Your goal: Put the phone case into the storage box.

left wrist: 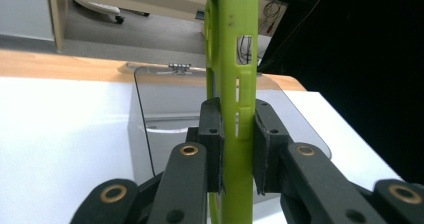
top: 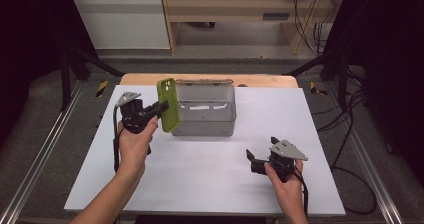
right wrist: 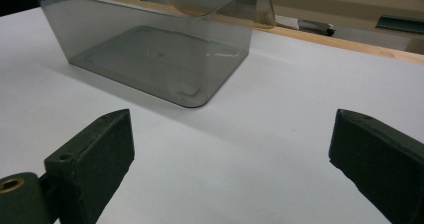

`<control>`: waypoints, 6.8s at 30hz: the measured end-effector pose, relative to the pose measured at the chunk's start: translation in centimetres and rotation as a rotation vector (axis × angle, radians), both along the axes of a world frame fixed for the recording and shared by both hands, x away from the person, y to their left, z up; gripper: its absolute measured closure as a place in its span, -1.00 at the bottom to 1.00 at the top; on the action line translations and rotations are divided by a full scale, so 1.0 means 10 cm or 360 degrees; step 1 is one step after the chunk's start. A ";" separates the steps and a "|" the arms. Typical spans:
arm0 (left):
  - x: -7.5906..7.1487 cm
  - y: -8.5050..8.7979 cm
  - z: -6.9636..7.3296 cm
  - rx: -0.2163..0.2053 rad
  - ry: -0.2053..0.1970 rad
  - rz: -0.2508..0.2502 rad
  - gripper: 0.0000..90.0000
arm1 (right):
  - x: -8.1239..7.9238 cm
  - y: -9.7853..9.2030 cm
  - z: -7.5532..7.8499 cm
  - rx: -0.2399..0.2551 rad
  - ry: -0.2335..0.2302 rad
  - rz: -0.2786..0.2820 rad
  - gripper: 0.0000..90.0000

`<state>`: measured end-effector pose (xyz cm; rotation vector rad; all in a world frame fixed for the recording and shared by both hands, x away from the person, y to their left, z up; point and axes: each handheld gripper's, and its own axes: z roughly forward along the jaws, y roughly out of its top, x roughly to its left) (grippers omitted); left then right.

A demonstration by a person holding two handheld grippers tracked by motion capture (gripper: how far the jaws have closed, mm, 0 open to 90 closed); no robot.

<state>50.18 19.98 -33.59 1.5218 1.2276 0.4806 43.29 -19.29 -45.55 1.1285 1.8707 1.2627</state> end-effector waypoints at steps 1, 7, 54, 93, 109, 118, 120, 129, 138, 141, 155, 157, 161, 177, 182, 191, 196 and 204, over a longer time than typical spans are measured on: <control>0.02 0.00 0.01 0.0014 -0.0003 0.0006 0.72 | 0.00 0.00 0.00 -0.0016 0.0003 0.0007 -0.90; 0.10 0.03 0.05 -0.0001 0.0024 0.0040 0.72 | -0.02 -0.03 0.01 -0.0016 -0.0007 -0.0001 -0.90; 0.63 -0.29 0.24 0.0271 0.0092 0.0102 0.72 | -0.08 -0.19 -0.01 -0.0069 -0.0038 -0.0044 -0.89; 0.77 -0.36 -0.05 0.0458 0.0169 0.0232 0.72 | -0.07 -0.17 -0.03 -0.0102 0.0000 -0.0042 -0.88; 0.79 -0.36 -0.12 0.0491 0.0190 0.0231 0.72 | -0.06 -0.16 -0.05 -0.0118 0.0020 -0.0044 -0.89; 0.80 -0.37 -0.14 0.0493 0.0200 0.0220 0.72 | -0.06 -0.15 -0.06 -0.0123 0.0028 -0.0040 -0.89; 0.81 -0.38 -0.15 0.0496 0.0210 0.0218 0.72 | -0.05 -0.15 -0.06 -0.0126 0.0032 -0.0041 -0.89; 0.86 -0.38 -0.20 0.0510 0.0243 0.0210 0.72 | -0.05 -0.15 -0.07 -0.0136 0.0045 -0.0037 -0.89; 0.90 -0.37 -0.26 0.0507 0.0279 0.0194 0.72 | -0.04 -0.13 -0.09 -0.0146 0.0062 -0.0034 -0.89; 0.90 -0.37 -0.26 0.0509 0.0284 0.0188 0.72 | -0.04 -0.13 -0.09 -0.0148 0.0066 -0.0032 -0.89; 0.91 -0.37 -0.32 0.0523 0.0324 0.0152 0.72 | -0.03 -0.12 -0.11 -0.0159 0.0078 -0.0031 -0.89; 0.92 -0.37 -0.33 0.0525 0.0332 0.0147 0.72 | -0.03 -0.12 -0.11 -0.0162 0.0081 -0.0029 -0.89; 0.92 -0.38 -0.34 0.0530 0.0339 0.0142 0.72 | -0.03 -0.12 -0.12 -0.0168 0.0080 -0.0028 -0.89; 0.94 -0.38 -0.38 0.0533 0.0371 0.0125 0.72 | -0.02 -0.11 -0.13 -0.0169 0.0105 -0.0022 -0.88; 0.94 -0.38 -0.40 0.0540 0.0381 0.0124 0.72 | -0.02 -0.10 -0.13 -0.0176 0.0105 -0.0018 -0.88; 0.95 -0.38 -0.43 0.0544 0.0402 0.0111 0.72 | -0.02 -0.10 -0.14 -0.0180 0.0111 -0.0014 -0.88; 0.96 -0.38 -0.44 0.0535 0.0412 0.0108 0.72 | -0.02 -0.10 -0.14 -0.0180 0.0117 -0.0016 -0.88; 0.98 -0.37 -0.46 0.0515 0.0437 0.0102 0.72 | -0.01 -0.10 -0.15 -0.0181 0.0120 -0.0017 -0.88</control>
